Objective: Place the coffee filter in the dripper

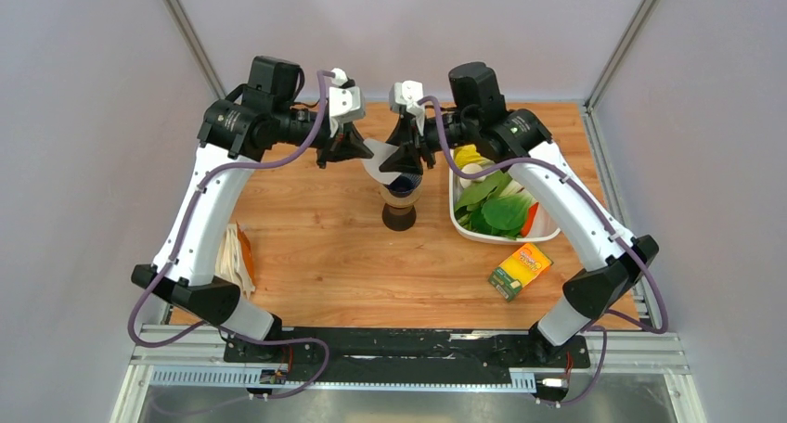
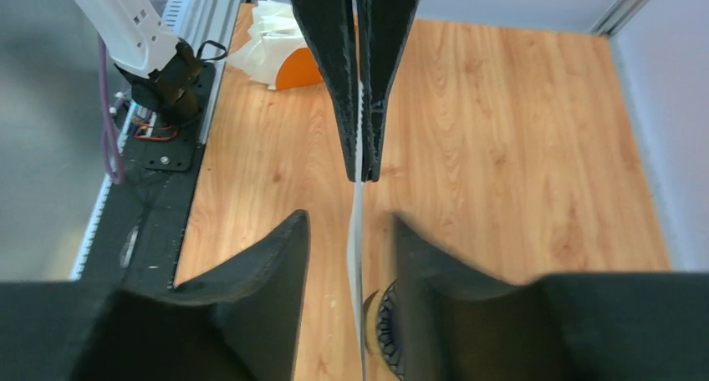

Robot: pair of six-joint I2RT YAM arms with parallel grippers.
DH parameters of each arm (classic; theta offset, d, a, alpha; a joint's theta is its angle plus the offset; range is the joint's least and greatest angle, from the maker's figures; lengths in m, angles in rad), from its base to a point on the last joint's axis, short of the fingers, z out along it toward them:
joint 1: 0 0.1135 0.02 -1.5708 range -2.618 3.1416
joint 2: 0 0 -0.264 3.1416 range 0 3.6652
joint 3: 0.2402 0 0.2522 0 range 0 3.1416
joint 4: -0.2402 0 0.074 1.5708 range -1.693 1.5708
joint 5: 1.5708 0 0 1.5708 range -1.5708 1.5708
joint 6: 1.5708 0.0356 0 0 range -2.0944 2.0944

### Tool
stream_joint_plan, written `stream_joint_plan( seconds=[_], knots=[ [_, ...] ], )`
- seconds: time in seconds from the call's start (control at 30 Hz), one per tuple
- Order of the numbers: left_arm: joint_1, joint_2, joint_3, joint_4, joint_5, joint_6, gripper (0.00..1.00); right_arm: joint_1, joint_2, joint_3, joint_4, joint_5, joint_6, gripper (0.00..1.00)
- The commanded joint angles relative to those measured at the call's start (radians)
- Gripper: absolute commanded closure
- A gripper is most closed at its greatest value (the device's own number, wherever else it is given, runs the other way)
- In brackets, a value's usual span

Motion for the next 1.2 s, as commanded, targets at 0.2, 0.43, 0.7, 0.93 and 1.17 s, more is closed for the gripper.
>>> stream_joint_plan(
  seconds=[0.2,0.43,0.7,0.93,1.17],
  knots=[
    [0.020,-0.026,0.058,-0.079,-0.004,-0.027,0.67,-0.006,-0.009,0.025,-0.051,-0.034,-0.052,1.00],
    [0.148,-0.252,-0.191,0.122,0.071,-0.219,0.47,-0.038,-0.097,-0.108,0.068,-0.156,-0.048,1.00],
    [0.149,-0.387,-0.413,0.559,0.161,-0.463,0.55,-0.037,-0.126,-0.149,0.117,-0.234,-0.072,1.00],
    [0.143,-0.366,-0.412,0.582,0.286,-0.403,0.59,-0.033,-0.148,-0.174,0.116,-0.266,-0.125,1.00],
    [0.121,-0.344,-0.413,0.578,0.339,-0.403,0.62,-0.002,-0.168,-0.200,0.117,-0.238,-0.161,1.00]
  ],
)
